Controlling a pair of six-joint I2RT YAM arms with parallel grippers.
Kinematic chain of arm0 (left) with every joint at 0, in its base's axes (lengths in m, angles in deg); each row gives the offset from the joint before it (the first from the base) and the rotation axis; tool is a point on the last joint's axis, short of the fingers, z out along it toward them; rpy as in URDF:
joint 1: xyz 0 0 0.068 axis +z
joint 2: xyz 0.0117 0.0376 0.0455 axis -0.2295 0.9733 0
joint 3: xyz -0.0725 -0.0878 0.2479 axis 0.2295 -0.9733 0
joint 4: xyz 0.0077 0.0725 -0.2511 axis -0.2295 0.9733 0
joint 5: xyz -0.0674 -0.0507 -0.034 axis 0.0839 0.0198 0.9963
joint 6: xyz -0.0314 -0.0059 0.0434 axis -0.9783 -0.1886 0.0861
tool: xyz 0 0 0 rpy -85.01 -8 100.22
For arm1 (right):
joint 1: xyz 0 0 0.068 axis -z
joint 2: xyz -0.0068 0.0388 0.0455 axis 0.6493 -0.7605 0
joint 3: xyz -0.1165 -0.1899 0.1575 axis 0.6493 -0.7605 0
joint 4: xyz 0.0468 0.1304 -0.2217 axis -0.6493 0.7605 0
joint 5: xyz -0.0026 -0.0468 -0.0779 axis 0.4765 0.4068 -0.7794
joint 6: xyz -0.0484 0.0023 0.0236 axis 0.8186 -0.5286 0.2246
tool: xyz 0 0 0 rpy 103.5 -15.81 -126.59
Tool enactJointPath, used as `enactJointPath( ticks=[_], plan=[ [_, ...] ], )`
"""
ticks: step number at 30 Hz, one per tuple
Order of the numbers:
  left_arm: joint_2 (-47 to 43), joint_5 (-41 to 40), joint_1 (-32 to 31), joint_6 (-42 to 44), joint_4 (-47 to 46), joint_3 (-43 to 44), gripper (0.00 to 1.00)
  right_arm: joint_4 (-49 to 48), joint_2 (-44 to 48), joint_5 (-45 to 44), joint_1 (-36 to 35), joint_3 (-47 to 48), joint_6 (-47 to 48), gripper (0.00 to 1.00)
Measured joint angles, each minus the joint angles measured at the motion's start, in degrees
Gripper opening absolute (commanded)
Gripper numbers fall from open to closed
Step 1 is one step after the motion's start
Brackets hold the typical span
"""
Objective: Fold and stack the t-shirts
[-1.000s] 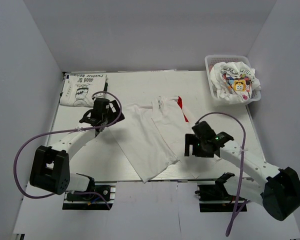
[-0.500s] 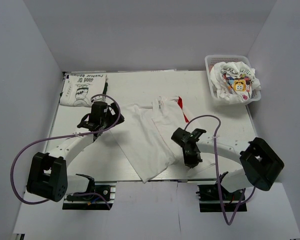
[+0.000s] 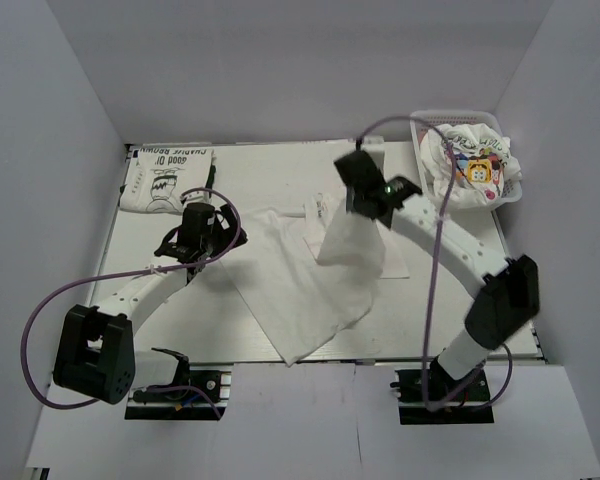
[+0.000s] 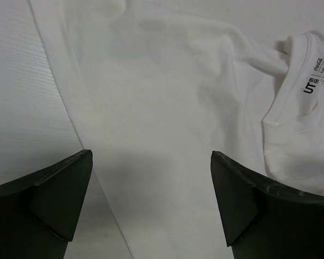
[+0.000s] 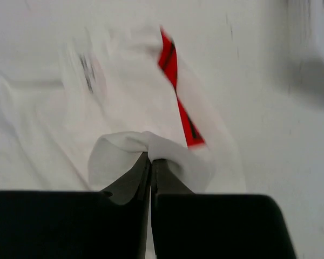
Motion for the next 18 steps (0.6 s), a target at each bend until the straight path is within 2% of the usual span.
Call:
enactJointPath(
  ticks=[3,6,7,8,9,12,14,18],
  plan=[
    [-0.52,-0.92,0.33,0.48,-0.74,-0.57,1.0,-4.94,-13.14,-0.37,5.92,18.56,7.32,0.0],
    [-1.31,-2.43,0.52,1.14,-0.83,-0.87,1.0,-8.85,-30.51,2.58,12.26,45.16,13.11,0.0],
    [-1.49,-3.06,0.57,1.4,-0.96,-0.87,1.0,-12.17,-36.61,3.04,14.47,54.31,15.3,0.0],
    [-1.64,-3.54,0.59,1.6,-1.09,-0.87,1.0,-18.14,-40.41,3.37,16.46,58.45,17.31,0.0],
    [-1.66,-4.13,0.61,1.73,-1.22,-0.87,1.0,-23.39,-41.24,3.19,18.01,57.61,19.04,0.05],
    [-1.36,-5.29,0.61,2.08,-0.79,-0.63,1.0,-37.16,-37.55,2.56,21.84,43.78,22.73,0.9],
    [-0.35,-5.62,0.61,2.38,-0.09,0.2,1.0,-39.36,-34.93,2.95,22.69,37.22,24.59,0.9],
    [2.84,-3.28,0.44,3.76,0.26,2.86,1.0,-37.4,-32.5,8.68,21.42,35.43,26.23,0.9]
  ],
)
